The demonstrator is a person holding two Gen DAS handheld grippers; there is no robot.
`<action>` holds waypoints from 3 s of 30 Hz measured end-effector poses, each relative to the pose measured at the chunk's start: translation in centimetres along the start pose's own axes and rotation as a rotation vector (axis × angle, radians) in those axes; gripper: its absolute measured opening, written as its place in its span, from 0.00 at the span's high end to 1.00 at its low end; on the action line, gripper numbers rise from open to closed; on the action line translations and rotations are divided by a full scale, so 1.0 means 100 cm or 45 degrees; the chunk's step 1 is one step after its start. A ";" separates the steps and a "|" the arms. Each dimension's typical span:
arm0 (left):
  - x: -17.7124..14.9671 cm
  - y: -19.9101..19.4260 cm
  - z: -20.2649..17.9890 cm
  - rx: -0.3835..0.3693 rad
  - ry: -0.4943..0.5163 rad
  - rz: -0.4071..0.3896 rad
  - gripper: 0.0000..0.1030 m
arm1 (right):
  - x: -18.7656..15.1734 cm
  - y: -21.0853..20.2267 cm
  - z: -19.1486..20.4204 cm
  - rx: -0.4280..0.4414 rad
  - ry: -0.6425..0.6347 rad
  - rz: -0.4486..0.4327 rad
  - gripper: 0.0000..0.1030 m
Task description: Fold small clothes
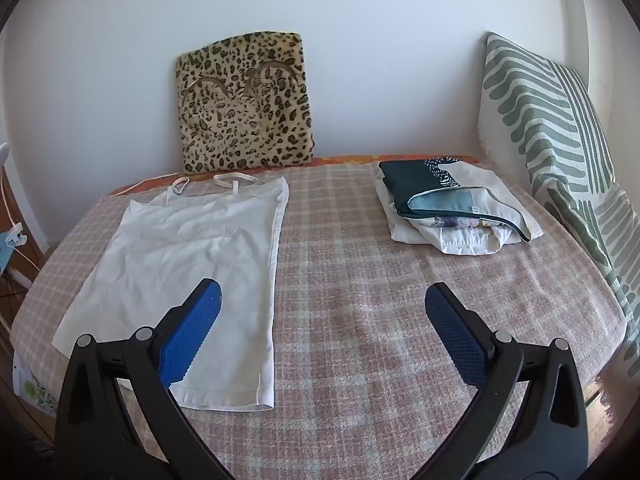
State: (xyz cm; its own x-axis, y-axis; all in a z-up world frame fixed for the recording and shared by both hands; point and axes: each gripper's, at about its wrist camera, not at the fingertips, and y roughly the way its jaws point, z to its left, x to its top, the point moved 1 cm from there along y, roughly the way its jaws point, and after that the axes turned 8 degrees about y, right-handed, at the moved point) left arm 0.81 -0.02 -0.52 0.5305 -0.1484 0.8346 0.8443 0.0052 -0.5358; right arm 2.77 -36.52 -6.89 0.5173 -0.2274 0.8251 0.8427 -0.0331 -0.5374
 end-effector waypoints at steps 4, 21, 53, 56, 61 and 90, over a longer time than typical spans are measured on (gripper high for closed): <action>0.000 0.000 0.000 0.006 0.008 -0.003 0.00 | 0.000 0.000 0.000 -0.001 0.003 0.004 0.00; 0.009 -0.004 0.003 -0.003 -0.001 -0.005 0.00 | -0.001 0.001 0.002 -0.002 0.000 0.004 0.00; 0.012 -0.007 -0.001 0.016 0.015 -0.026 0.00 | -0.001 0.002 0.002 0.002 0.002 0.007 0.00; 0.013 -0.007 -0.001 0.018 0.016 -0.026 0.00 | -0.001 0.002 0.002 0.003 0.003 0.007 0.00; 0.012 -0.007 -0.001 0.019 0.017 -0.027 0.00 | -0.001 0.002 0.002 0.003 0.003 0.007 0.00; 0.010 -0.004 0.001 0.028 0.019 -0.018 0.00 | -0.001 0.001 0.002 0.003 0.004 0.007 0.00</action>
State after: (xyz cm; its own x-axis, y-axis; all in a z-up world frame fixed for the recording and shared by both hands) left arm 1.00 -0.10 0.53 0.5175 -0.1630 0.8400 0.8533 0.0249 -0.5209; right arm 2.85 -36.27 -7.02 0.5214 -0.2306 0.8216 0.8402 -0.0292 -0.5414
